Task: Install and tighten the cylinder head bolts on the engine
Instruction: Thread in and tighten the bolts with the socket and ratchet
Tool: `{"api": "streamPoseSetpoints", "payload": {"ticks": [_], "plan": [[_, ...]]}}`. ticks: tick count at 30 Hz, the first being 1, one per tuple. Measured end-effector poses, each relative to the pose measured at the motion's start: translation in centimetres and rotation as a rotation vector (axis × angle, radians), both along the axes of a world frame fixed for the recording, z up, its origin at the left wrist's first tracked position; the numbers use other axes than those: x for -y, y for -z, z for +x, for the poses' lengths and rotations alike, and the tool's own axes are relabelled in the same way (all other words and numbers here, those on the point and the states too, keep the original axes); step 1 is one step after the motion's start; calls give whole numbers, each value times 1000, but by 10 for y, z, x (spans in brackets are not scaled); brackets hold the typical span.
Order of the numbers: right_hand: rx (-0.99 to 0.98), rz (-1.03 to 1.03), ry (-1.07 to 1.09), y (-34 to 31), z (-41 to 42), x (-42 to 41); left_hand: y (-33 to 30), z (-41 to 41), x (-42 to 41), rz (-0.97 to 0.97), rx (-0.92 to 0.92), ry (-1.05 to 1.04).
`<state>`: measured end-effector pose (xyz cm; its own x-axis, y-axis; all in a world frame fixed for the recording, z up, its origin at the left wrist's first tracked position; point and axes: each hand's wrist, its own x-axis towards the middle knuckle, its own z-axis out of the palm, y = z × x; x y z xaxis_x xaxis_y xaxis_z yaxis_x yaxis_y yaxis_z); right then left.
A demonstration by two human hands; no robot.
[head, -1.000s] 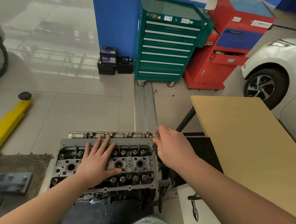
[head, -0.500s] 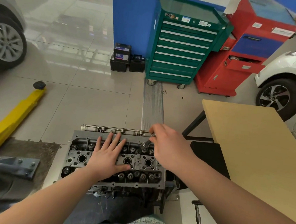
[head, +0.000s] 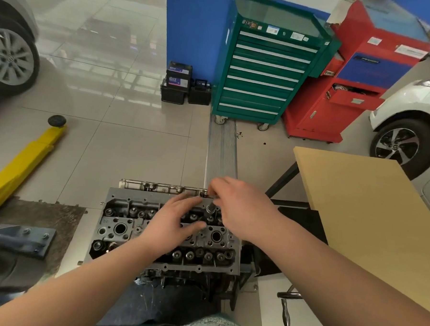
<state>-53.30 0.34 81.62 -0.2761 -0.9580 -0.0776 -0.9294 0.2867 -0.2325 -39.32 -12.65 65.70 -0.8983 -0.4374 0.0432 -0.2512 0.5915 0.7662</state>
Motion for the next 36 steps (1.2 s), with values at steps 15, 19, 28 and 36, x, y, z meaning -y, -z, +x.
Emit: {"api": "streamPoseSetpoints", "payload": {"ticks": [15,19,28,36], "plan": [[-66,16,155,-15,-3,1,-44,-39,-1,332,-187,74],[55,13,66,-20,-3,-2,-49,-41,5,278,-156,147],[-74,47,121,-24,-9,4,-66,-47,11,219,-179,128],[-175,82,125,-22,-6,11,-71,-46,12,260,-173,155]]}}
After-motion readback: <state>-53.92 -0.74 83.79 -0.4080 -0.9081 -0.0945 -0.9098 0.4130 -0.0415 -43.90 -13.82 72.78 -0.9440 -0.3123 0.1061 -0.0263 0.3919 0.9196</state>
